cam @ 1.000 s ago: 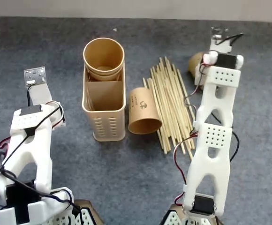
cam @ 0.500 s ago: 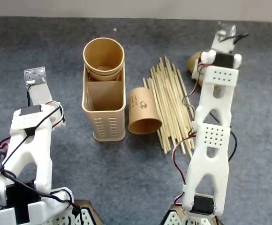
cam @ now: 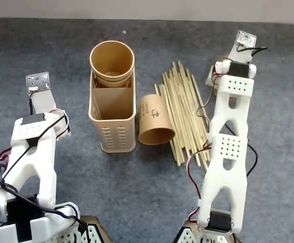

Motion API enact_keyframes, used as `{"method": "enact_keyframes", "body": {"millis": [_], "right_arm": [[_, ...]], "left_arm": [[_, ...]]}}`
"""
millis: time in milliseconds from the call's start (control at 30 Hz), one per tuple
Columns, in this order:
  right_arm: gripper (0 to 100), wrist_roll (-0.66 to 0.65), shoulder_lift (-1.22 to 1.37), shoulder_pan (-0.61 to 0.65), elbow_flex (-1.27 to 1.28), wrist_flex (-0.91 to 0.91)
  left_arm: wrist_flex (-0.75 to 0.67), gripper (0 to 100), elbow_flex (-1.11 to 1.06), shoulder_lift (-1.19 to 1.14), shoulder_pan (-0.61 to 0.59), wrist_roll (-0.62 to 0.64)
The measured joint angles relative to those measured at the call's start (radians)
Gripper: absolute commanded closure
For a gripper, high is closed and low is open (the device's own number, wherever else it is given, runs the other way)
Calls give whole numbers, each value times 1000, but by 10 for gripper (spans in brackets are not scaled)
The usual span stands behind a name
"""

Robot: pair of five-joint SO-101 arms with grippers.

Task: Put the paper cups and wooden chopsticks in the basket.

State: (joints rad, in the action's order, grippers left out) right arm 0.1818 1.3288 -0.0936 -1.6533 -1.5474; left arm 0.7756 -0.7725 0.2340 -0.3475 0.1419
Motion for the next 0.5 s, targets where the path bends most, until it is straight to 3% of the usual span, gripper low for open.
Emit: {"method": "enact_keyframes", "body": {"millis": [200,400,500], "right_arm": [[991,-279,-130,-35,0,-15],[992,-502,-470,-69,0,-153],[992,-608,-640,-14,-2,-195]], "left_arm": [[0,895,0,0,0,0],[0,895,-2,0,28,0],[0,895,-5,0,32,0]]}}
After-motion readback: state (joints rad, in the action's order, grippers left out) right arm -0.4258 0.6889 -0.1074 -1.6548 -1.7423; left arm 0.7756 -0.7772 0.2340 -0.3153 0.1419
